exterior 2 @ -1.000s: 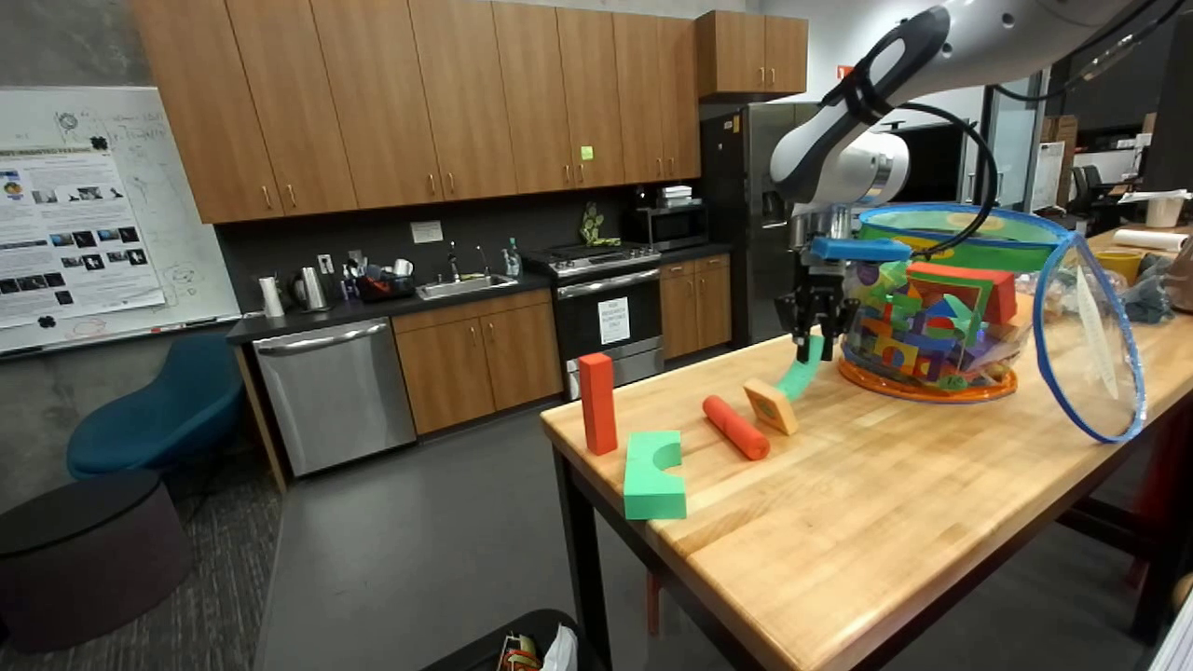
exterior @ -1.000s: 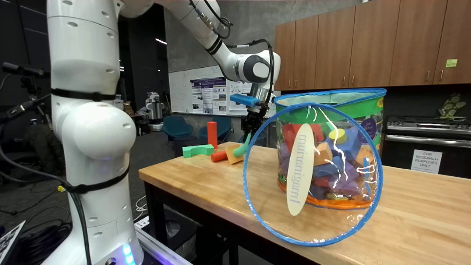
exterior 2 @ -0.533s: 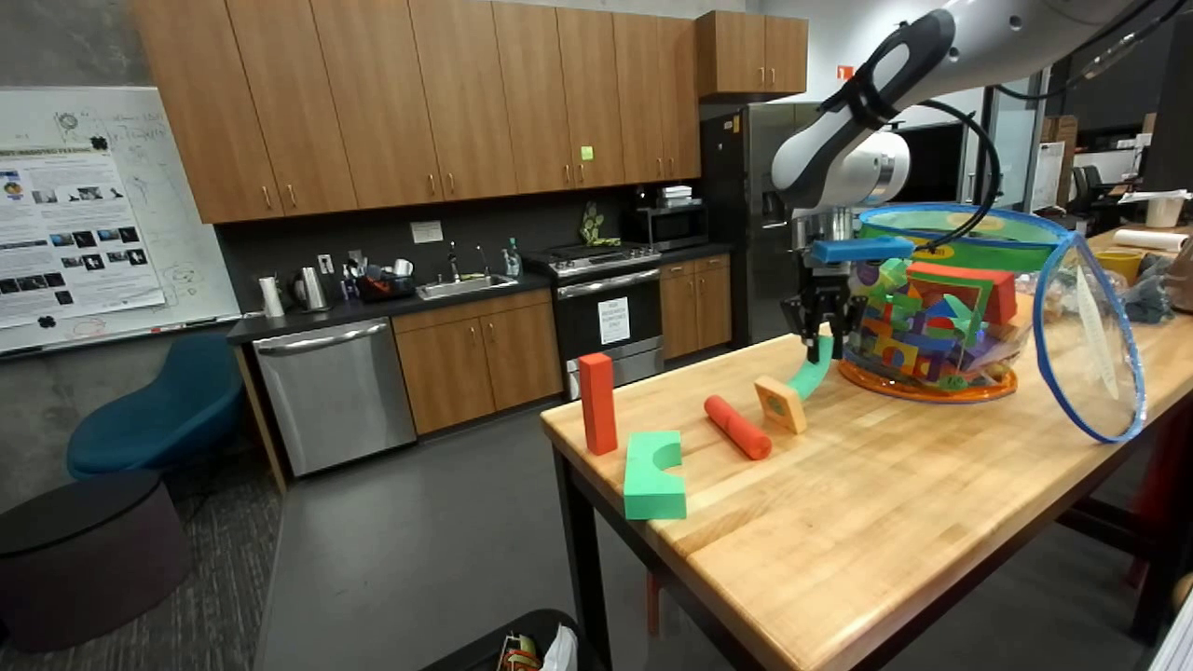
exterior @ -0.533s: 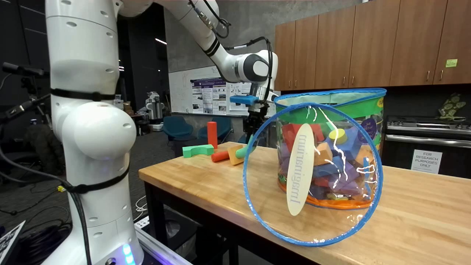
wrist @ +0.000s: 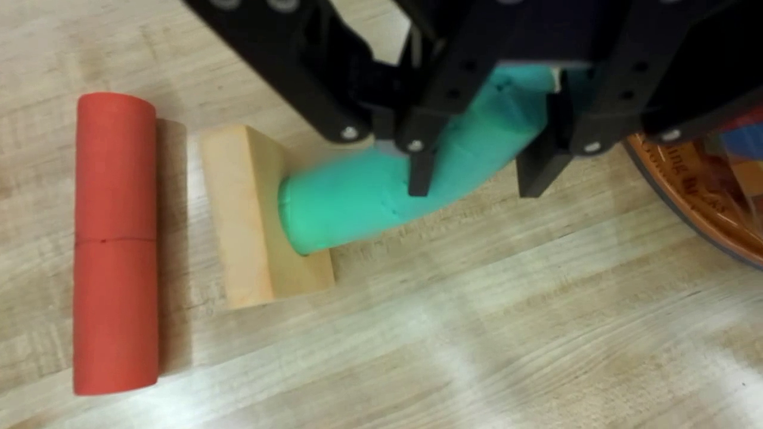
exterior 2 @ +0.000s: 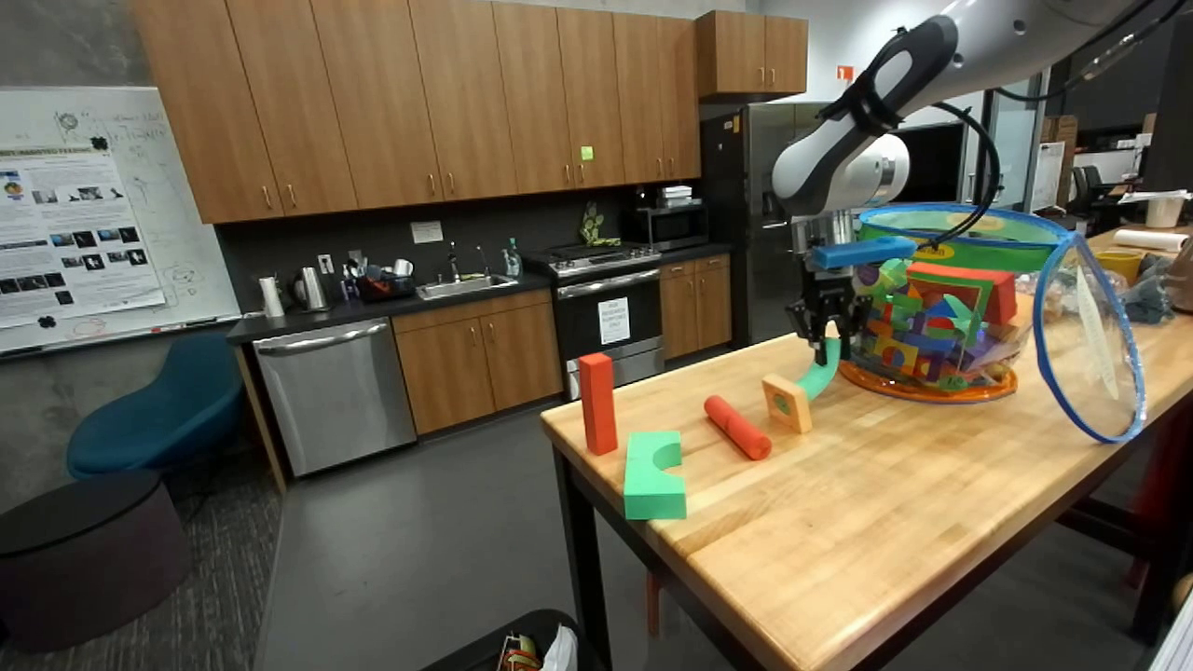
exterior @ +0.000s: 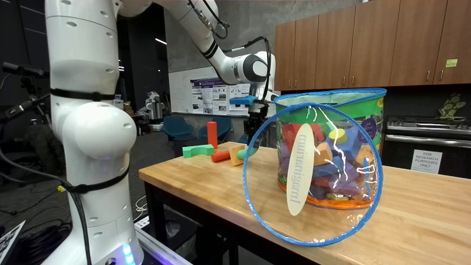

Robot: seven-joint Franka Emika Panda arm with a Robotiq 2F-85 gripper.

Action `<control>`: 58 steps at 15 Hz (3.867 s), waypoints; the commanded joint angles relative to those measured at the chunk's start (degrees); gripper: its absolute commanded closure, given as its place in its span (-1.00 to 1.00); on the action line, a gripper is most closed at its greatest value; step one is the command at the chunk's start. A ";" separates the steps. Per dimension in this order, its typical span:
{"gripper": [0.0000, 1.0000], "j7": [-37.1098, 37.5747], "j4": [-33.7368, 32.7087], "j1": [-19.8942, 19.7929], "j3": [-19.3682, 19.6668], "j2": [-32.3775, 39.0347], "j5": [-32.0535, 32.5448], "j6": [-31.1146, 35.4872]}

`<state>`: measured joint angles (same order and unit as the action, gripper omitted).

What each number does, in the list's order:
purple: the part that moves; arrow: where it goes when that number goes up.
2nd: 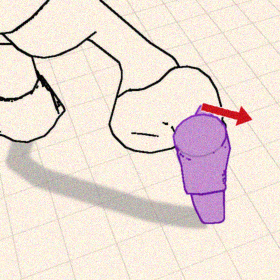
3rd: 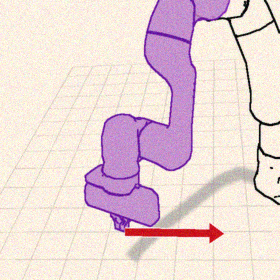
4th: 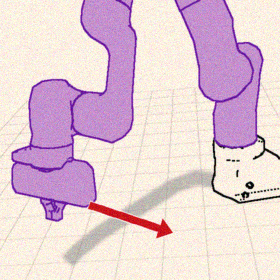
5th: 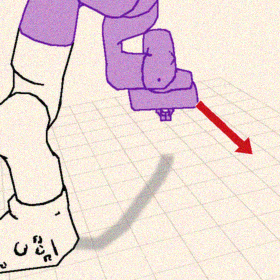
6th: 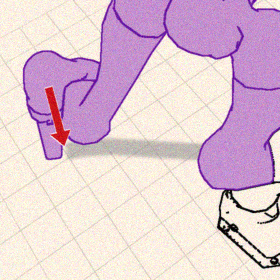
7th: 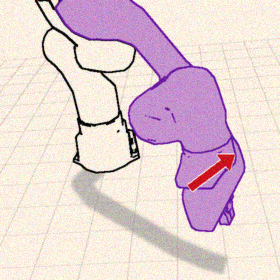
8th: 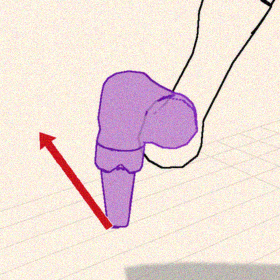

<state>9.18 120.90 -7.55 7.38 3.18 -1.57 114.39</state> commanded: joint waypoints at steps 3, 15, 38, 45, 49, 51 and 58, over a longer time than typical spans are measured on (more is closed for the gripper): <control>0.71 4.74 3.30 -0.04 0.59 -1.56 6.04 0.73; 0.71 1.82 5.56 0.05 0.01 -5.74 4.59 1.67; 0.71 -21.77 -11.38 -0.46 7.83 -27.58 -4.50 -8.80; 0.71 -19.09 -17.53 -3.61 12.31 -24.13 -3.99 -8.52; 0.71 -14.61 -18.44 -6.86 12.50 -21.52 -0.29 -8.37; 0.71 -13.20 -18.96 -7.93 12.91 -19.87 0.59 -8.69; 0.71 -11.78 -19.94 -9.96 14.01 -15.34 1.07 -9.49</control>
<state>-3.70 103.34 -16.76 21.26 -14.55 -0.91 106.64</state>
